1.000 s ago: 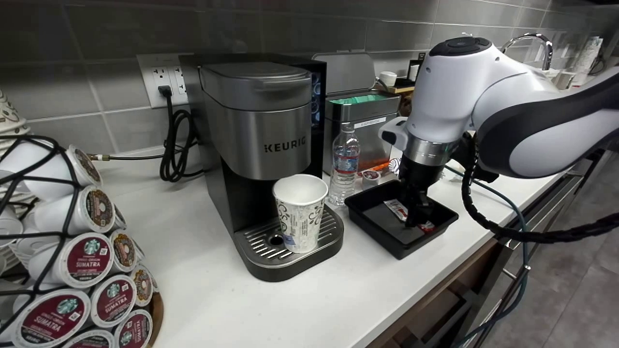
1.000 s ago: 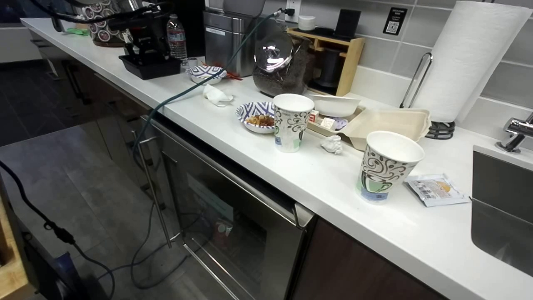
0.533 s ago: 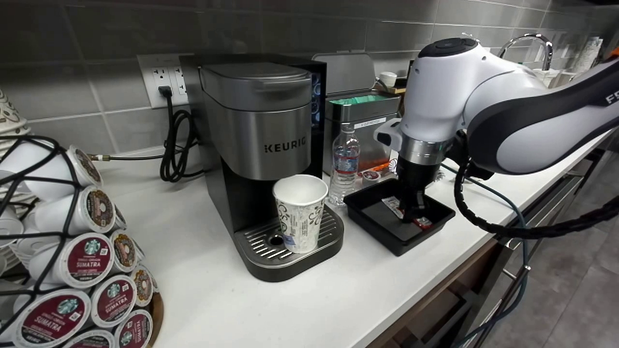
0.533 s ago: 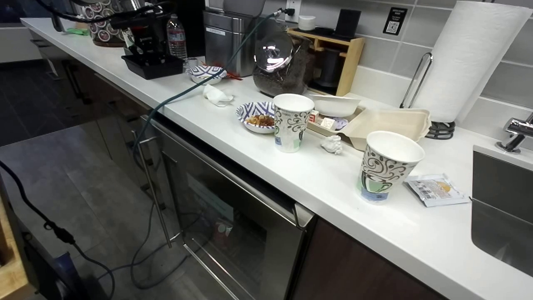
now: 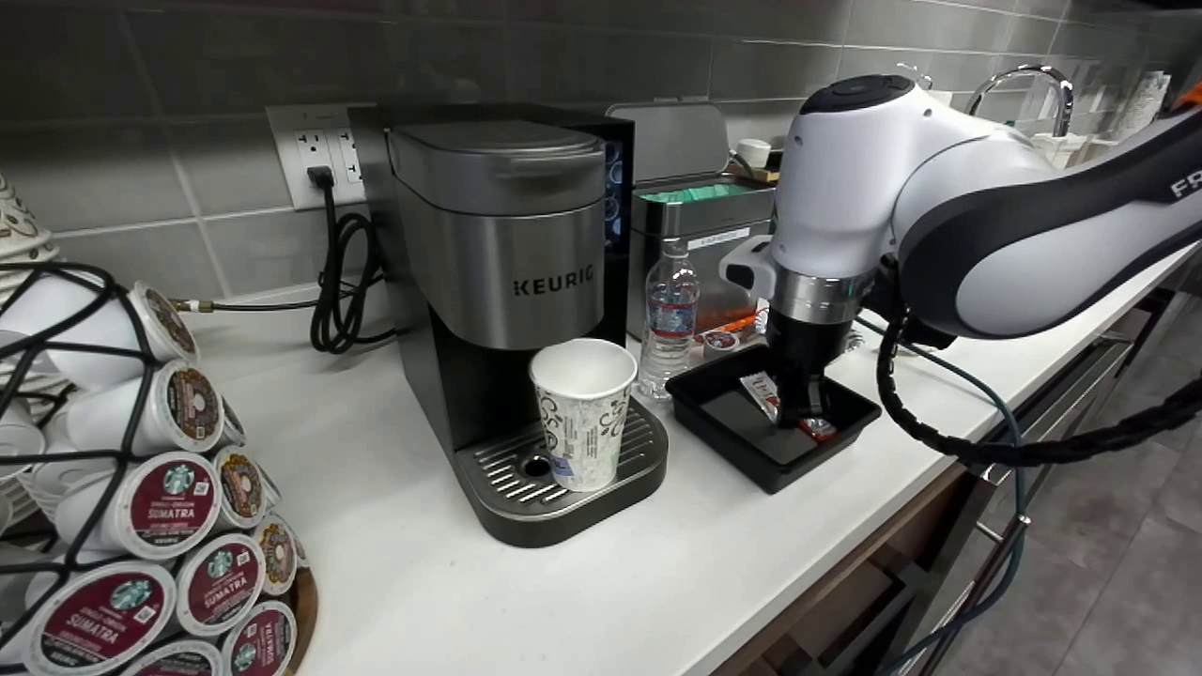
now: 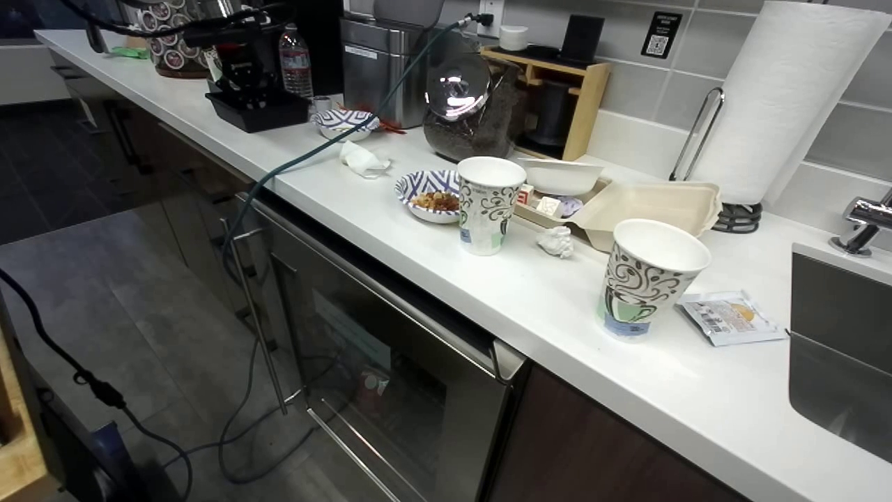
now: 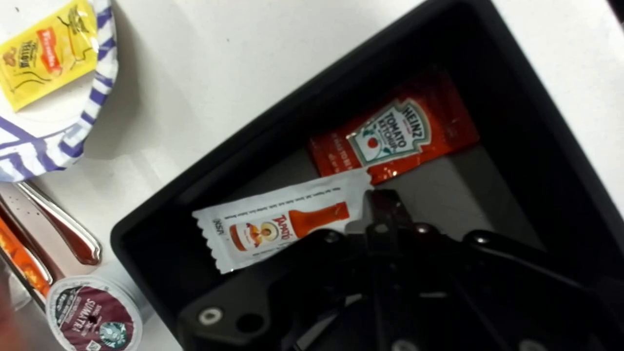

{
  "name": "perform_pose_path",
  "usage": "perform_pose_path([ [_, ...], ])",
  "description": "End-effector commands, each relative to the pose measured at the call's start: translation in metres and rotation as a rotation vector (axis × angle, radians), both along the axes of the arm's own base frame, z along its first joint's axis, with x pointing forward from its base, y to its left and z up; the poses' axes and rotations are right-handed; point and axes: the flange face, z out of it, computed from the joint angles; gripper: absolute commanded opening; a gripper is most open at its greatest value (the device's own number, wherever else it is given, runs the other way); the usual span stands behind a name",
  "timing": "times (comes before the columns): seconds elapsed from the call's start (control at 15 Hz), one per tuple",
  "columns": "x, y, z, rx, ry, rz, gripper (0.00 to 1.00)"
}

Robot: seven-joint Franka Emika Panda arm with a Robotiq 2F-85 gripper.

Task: Move the salt sachet to the right

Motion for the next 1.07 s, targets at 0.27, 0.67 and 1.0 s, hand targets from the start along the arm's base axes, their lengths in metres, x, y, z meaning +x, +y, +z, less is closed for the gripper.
perform_pose_path([
  [0.27,-0.022,0.002,0.094,0.159,-0.131,0.021,0.0],
  [0.67,-0.02,-0.032,0.162,0.212,-0.229,-0.059,0.0],
  [1.0,0.0,-0.091,0.176,0.161,-0.286,-0.198,0.0],
])
